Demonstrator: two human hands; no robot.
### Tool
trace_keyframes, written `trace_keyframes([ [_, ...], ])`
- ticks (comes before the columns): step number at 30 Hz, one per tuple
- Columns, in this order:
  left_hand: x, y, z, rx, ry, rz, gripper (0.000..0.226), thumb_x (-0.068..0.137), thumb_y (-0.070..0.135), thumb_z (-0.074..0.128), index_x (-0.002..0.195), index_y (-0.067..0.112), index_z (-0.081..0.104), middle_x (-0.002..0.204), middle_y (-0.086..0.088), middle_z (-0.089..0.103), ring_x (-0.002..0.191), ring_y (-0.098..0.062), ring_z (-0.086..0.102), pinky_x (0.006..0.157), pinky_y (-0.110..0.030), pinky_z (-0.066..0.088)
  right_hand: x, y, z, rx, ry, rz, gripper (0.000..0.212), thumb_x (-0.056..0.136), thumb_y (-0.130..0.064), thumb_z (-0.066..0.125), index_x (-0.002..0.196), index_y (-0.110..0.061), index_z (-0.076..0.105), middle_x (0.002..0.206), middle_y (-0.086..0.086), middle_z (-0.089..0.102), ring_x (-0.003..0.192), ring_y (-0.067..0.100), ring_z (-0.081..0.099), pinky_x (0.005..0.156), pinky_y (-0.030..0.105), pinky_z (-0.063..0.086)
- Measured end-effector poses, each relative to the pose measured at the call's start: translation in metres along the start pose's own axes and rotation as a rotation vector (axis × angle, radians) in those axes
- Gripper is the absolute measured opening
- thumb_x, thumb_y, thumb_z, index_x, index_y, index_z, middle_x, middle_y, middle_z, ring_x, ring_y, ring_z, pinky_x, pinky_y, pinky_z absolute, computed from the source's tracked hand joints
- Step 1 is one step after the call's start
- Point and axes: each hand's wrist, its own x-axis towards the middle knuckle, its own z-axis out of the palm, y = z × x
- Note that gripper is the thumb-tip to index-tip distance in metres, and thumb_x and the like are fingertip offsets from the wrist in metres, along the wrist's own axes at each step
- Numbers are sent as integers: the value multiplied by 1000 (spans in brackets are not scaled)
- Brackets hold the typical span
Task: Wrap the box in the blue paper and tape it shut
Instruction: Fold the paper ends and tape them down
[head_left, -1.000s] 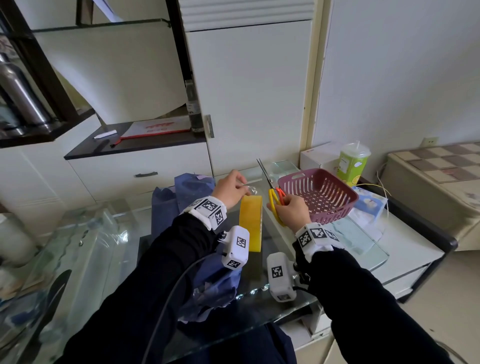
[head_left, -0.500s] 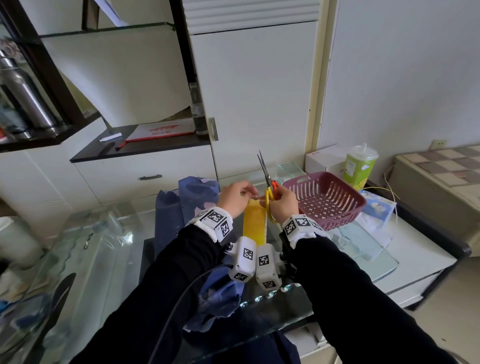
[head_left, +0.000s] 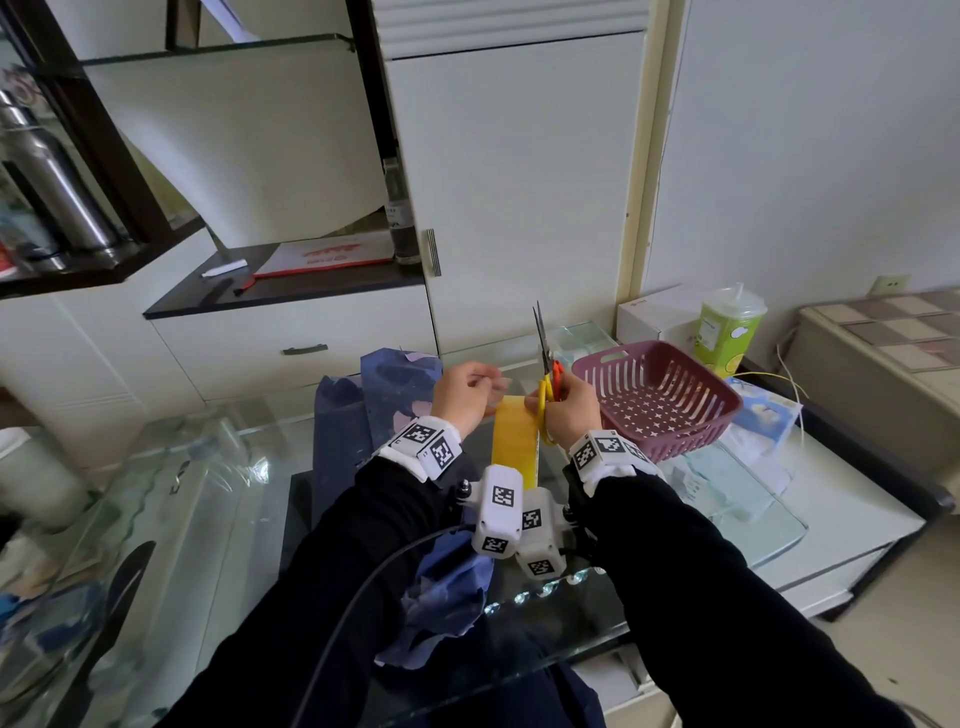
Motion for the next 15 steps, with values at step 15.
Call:
trace_keyframes([
  [15, -6, 1, -4, -243, -51, -101, 26, 99, 18, 46, 121, 4, 46, 114, -18, 62, 74, -21, 65, 62, -24, 56, 4, 3, -20, 9, 7, 5, 17, 83, -3, 65, 97, 5, 63, 98, 21, 66, 86, 25, 59, 88, 39, 50],
])
